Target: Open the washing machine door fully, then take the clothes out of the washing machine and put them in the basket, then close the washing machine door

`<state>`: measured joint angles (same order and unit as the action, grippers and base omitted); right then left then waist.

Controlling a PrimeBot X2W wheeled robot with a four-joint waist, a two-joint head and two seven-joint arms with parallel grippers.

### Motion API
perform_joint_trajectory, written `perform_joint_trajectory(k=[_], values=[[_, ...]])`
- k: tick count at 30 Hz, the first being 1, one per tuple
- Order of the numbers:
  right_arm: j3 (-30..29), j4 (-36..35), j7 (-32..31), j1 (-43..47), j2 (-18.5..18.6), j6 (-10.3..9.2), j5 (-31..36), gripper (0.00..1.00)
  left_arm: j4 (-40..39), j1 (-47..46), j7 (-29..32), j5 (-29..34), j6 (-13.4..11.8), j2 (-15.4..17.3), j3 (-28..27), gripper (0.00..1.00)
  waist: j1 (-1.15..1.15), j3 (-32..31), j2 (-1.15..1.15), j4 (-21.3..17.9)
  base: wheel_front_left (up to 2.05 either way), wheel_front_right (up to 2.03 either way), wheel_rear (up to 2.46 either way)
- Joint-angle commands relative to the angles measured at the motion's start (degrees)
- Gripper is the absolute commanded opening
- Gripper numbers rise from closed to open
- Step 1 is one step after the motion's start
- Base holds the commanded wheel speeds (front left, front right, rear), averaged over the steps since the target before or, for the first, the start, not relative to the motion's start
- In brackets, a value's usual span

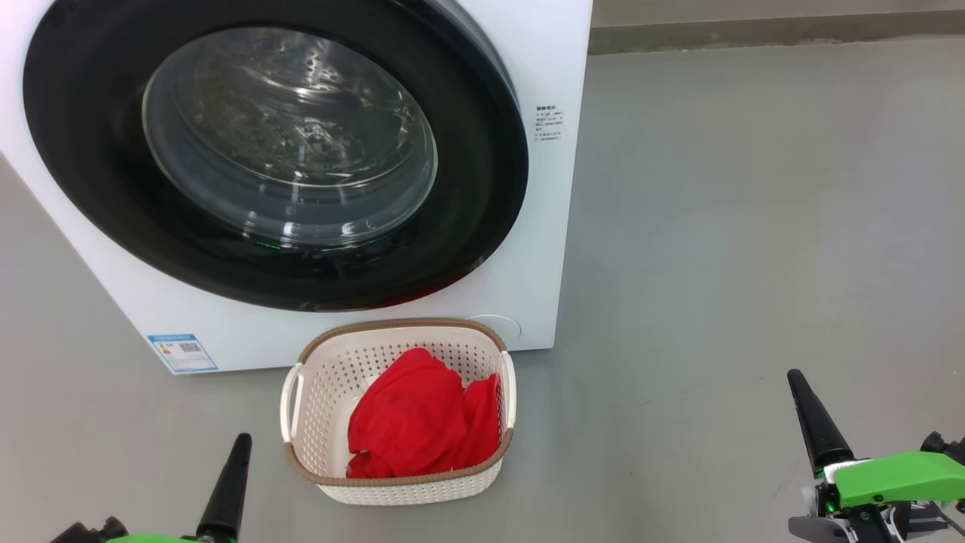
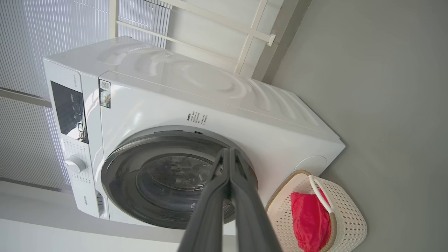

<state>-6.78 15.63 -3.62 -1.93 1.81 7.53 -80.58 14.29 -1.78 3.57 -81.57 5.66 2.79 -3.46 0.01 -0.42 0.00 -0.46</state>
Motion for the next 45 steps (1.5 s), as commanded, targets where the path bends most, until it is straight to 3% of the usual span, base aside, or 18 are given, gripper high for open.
perform_joint_trajectory(k=[1,16,45], values=[[0.73,-1.59,-0.43,-3.10,0.93,-0.02,-1.94,0.00,-0.98,-2.96,0.60,-1.73,0.78,0.49,-1.94,0.00,0.00,0.05,0.00,0.04,0.00,0.00,0.00],[0.26,-1.60,-2.87,-4.25,1.07,-0.04,-11.58,0.00,-0.22,-4.42,2.94,-10.58,1.82,0.09,-3.09,0.00,0.00,0.59,0.00,0.46,0.00,0.00,0.00],[0.26,-1.60,-2.87,-4.25,1.07,-0.04,-11.58,0.00,-0.23,-4.42,2.93,-10.59,1.82,0.09,-3.08,0.00,0.00,0.59,0.00,0.46,0.00,0.00,0.00]])
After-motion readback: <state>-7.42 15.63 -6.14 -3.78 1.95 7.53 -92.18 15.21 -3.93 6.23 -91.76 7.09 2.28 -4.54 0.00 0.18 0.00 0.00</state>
